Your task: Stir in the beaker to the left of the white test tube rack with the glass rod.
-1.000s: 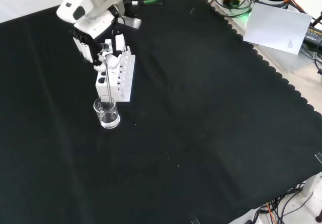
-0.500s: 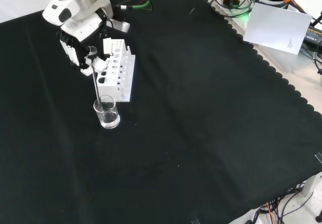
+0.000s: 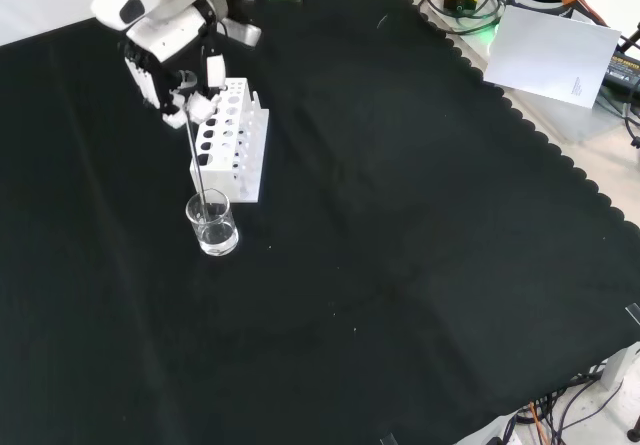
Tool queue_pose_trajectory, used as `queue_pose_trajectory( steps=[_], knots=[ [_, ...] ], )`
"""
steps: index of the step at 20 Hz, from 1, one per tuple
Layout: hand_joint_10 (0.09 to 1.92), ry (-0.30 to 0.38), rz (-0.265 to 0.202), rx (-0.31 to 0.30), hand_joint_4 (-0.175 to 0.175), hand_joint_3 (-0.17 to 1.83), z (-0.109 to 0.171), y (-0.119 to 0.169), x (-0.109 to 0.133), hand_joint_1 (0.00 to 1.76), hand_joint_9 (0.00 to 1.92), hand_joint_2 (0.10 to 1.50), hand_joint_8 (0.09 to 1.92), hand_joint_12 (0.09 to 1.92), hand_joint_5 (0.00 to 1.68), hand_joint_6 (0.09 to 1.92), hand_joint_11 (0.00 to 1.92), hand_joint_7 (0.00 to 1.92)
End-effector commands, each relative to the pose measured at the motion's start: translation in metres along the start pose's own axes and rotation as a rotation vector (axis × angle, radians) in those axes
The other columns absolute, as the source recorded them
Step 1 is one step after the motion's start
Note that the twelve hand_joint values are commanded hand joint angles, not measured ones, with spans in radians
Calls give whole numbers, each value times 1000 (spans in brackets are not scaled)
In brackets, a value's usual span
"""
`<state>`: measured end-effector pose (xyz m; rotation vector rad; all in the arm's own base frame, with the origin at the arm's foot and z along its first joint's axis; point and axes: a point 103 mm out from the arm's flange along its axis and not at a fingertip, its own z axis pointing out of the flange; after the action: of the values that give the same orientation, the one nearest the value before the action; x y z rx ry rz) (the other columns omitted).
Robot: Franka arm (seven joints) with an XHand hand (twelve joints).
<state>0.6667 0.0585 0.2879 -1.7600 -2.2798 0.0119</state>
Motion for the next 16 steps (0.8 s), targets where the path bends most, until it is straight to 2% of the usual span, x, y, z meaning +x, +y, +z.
queue_pose_trajectory(
  steps=[1,6,10,13,16],
  knots=[
    [739,-2,-7,-19,-175,812,-10,-12,8,1332,1844,560,866,982,1354,313,1444,1355],
    [740,2,-66,-4,-175,812,0,4,42,1332,1844,560,866,982,1353,314,1443,1355],
    [740,3,-91,16,-175,812,9,16,57,1332,1845,561,867,982,1353,314,1443,1355],
    [741,4,-95,21,-175,812,13,23,59,1332,1845,561,868,982,1352,315,1443,1354],
    [741,7,-80,22,-175,812,12,26,50,1332,1845,561,868,982,1352,315,1443,1354]
  ],
)
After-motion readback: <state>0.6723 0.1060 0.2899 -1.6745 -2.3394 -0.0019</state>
